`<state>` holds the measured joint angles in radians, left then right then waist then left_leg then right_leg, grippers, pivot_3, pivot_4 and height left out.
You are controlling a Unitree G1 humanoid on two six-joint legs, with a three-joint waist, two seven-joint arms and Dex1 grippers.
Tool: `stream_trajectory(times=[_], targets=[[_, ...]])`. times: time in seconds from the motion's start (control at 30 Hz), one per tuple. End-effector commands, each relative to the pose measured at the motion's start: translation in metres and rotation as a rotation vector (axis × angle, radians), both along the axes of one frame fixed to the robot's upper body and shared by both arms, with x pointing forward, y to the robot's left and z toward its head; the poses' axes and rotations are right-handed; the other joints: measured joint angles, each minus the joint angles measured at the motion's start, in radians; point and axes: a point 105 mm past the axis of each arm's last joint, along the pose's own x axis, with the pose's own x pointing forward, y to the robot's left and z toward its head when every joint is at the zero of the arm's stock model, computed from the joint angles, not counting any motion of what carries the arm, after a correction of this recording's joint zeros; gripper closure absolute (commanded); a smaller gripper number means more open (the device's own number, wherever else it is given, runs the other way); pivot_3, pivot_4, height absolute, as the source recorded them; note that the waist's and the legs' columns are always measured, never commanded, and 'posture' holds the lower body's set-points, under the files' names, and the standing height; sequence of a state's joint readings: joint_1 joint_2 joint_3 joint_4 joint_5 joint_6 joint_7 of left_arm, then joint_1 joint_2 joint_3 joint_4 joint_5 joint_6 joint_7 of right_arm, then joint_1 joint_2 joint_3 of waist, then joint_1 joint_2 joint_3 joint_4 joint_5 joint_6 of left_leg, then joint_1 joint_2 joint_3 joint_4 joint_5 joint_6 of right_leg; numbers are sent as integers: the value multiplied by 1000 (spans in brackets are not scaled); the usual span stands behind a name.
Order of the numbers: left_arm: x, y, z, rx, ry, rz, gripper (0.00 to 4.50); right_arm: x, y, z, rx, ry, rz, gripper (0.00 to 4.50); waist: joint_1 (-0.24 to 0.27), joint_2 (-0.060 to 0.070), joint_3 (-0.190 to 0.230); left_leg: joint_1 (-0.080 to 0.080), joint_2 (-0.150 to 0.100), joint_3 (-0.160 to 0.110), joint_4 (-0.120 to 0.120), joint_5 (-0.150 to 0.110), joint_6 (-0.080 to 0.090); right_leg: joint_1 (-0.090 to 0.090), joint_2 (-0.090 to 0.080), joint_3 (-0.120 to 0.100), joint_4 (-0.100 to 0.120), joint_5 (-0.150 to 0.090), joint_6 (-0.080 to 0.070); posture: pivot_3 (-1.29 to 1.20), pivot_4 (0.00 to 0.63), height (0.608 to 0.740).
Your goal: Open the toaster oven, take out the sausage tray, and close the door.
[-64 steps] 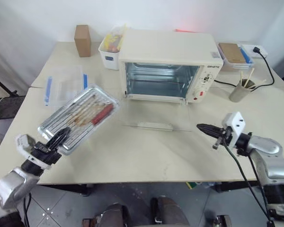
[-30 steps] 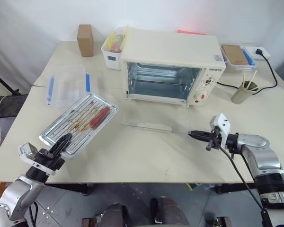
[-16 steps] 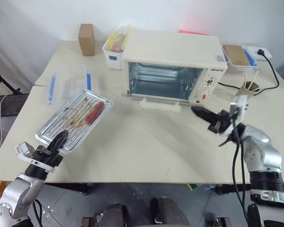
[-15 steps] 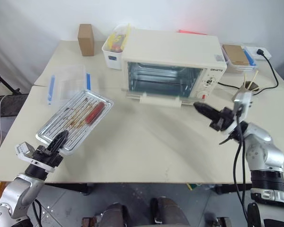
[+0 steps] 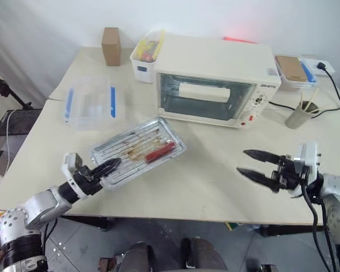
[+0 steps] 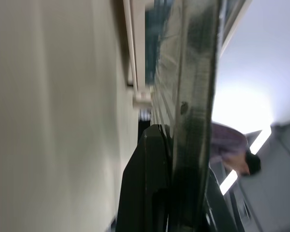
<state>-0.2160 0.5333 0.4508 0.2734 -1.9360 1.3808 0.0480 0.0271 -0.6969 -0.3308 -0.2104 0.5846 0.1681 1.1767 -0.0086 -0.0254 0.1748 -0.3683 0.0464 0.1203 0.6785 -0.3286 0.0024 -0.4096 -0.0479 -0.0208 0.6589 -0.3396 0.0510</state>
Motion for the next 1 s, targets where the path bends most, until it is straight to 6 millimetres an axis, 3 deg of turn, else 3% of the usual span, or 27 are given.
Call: stream_trajectory(times=[0.03,0.27,0.57,0.67,0.8,0.93,1.0], targets=[[11,-31,-1,16,8,-173,4500,-27,-8,4,-61,-65,-27,202,15,2,0,0,0,-1,-1,0,-1,0,0,-1,0,0,0,0,150,740],[34,-89,-16,183,7,-417,4500,-53,-29,-2,-58,-45,-195,47,29,4,0,0,-3,-2,0,1,-1,2,1,2,0,1,2,0,150,740],[51,-124,-27,318,-27,-553,4500,-67,-33,-11,-59,8,-264,47,33,11,-4,1,-5,-2,0,1,0,3,1,3,-2,1,3,0,150,740],[57,-125,-28,352,-19,-556,3938,-68,-31,-10,-56,7,-267,0,32,11,-4,1,-4,-2,0,1,0,3,0,3,-2,1,3,0,150,740],[60,-120,-26,349,-21,-545,2765,-65,-27,-10,-48,0,-271,0,28,11,-4,1,-4,-2,-2,1,1,2,0,3,-2,1,3,0,150,740],[56,-105,-27,383,-20,-541,1575,-62,-23,-10,-39,-2,-265,0,17,11,-4,1,-3,-2,-2,1,1,1,1,3,-1,1,3,0,150,740],[54,-85,-23,427,-76,-511,1030,-61,-22,-12,-40,7,-250,0,3,11,-4,1,-2,-2,-2,1,0,1,1,3,-1,1,2,0,150,740]])
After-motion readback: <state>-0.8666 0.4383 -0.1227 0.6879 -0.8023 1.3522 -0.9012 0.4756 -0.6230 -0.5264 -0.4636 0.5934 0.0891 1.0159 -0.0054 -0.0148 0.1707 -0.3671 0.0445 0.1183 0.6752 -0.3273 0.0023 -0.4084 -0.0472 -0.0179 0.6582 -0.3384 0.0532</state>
